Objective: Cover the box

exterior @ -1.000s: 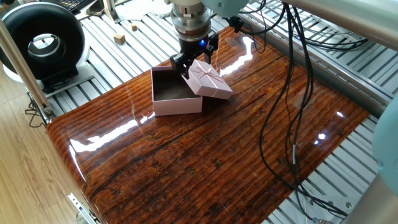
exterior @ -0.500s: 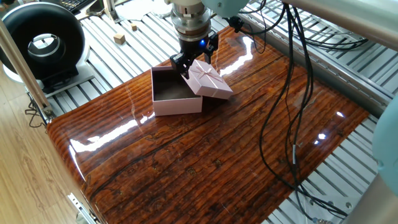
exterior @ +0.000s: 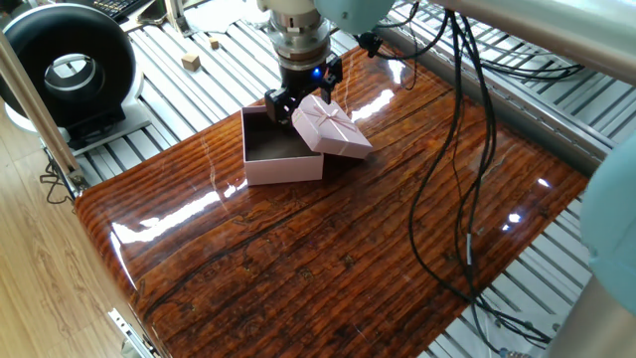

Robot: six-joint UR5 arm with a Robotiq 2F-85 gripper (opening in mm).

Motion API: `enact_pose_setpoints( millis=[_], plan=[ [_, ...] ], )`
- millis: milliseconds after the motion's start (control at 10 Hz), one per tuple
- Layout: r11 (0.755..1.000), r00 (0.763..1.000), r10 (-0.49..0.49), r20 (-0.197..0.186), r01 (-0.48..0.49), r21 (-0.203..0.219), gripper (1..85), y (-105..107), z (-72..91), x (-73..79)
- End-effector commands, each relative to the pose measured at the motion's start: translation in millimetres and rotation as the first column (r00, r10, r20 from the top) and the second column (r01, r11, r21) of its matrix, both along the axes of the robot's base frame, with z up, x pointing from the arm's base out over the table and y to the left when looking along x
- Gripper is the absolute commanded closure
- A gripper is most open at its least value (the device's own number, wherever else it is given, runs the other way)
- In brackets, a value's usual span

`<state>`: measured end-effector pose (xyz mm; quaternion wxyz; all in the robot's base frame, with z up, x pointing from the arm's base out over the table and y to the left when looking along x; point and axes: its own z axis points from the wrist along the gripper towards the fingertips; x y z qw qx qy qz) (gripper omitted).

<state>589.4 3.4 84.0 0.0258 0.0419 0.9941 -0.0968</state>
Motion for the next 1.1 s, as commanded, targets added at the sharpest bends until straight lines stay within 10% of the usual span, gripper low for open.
enact_pose_setpoints(
  millis=[0,1000],
  plan=[
    [1.000,1.000,-0.012,-0.018,0.012,-0.002,9.7,-4.4,-5.4,-2.8],
    [1.000,1.000,-0.020,-0.017,0.020,-0.016,25.3,-8.8,-5.2,-3.3]
  ],
)
